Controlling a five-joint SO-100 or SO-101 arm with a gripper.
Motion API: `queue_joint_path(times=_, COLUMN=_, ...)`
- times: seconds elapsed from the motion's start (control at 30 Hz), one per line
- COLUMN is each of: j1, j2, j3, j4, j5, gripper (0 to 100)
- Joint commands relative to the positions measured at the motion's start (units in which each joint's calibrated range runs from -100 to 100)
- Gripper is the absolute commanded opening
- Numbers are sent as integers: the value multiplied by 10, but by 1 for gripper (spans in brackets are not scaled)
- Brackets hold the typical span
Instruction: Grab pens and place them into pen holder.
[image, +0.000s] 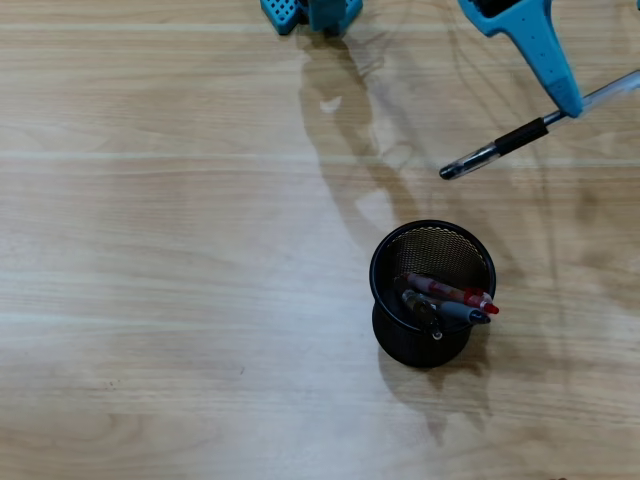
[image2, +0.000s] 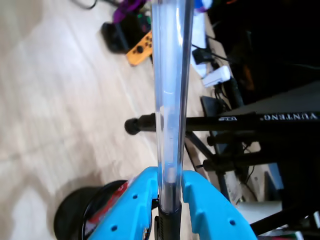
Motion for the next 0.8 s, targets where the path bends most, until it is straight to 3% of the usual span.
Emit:
queue_joint_path(times=0.0, j1=24, j2=-35, j3=-7, j4=-44, j5=-68, gripper=2)
queue_joint_path(times=0.33, j1=84, j2=-40, j3=84, j4=-181, j5=-199, gripper=2)
queue_joint_path(times=0.77, j1=150, j2=-40, j3=310, j4=-511, j5=-260, gripper=2)
